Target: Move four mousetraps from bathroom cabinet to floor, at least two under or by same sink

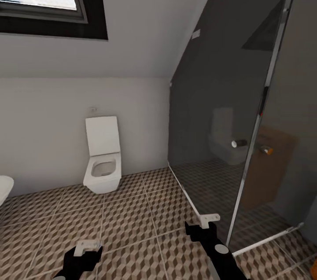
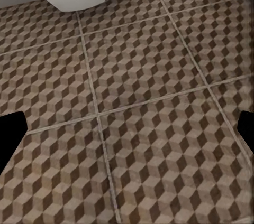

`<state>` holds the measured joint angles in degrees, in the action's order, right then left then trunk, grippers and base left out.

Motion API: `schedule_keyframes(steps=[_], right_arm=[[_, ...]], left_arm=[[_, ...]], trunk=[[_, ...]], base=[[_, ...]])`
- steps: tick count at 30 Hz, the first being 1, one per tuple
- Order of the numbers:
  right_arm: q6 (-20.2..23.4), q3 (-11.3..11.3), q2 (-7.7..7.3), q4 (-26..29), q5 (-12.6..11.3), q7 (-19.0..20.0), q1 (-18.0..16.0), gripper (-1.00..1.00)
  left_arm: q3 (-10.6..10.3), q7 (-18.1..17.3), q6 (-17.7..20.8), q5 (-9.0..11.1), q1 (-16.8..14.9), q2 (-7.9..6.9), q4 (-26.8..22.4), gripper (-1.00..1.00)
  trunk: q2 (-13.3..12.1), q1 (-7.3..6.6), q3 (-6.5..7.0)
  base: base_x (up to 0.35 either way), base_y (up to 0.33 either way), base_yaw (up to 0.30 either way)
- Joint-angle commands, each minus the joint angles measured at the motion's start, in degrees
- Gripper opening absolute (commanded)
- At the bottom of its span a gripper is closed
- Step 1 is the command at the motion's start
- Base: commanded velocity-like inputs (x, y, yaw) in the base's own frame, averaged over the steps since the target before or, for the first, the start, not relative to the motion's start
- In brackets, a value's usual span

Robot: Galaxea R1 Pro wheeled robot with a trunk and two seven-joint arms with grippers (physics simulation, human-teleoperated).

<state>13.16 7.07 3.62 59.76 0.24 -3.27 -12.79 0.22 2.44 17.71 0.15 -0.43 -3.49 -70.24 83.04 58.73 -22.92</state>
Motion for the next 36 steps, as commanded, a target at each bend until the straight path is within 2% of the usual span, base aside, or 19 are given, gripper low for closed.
schedule_keyframes(steps=[1, 36], right_arm=[[0.32, 0.14, -0.01, 0.08, 0.03, -0.34, -0.04, 1.00], [0.29, 0.14, -0.01, 0.01, 0.04, -0.42, -0.04, 1.00]], left_arm=[[-0.05, 0.20, 0.31, 0.03, -0.01, -0.02, -0.12, 1.00], [-0.13, 0.20, 0.29, 0.03, 0.00, 0.24, 0.21, 1.00]], trunk=[[0.04, 0.00, -0.13], [0.04, 0.00, -2.06]], base=[[0.000, 0.000, -0.248], [0.000, 0.000, -0.256]])
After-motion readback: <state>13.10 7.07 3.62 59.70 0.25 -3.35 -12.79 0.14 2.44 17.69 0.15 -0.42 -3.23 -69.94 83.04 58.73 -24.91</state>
